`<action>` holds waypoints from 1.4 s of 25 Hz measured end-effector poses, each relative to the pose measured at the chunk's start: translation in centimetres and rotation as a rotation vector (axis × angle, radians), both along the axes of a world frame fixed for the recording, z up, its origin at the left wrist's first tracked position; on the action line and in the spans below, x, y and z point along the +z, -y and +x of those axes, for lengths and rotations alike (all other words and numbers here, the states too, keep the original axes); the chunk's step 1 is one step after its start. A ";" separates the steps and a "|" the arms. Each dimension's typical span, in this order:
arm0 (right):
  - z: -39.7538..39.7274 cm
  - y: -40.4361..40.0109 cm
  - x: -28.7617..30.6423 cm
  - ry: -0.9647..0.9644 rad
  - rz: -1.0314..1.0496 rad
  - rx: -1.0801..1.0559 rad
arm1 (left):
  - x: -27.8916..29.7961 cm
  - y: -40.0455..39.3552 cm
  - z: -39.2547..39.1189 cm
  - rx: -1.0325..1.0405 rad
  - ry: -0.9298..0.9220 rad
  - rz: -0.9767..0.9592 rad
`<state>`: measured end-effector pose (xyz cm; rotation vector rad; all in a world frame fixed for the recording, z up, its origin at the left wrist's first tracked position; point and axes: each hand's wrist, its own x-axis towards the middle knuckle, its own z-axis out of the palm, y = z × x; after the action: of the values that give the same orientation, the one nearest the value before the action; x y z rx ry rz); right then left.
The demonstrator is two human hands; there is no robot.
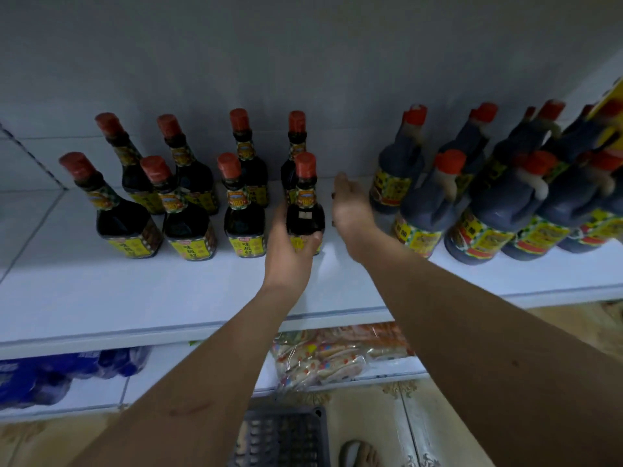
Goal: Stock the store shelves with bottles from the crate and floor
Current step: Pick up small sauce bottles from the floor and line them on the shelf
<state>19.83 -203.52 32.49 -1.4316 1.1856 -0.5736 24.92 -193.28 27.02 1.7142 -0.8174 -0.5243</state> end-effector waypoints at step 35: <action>-56.6 -31.2 -34.3 -0.786 0.568 -0.236 | -26.8 -22.0 -46.7 -0.891 0.060 1.069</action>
<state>-36.77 -172.37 -1.82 -1.0304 1.9591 0.2203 -21.77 -171.26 0.17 2.2239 -1.5045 -1.7568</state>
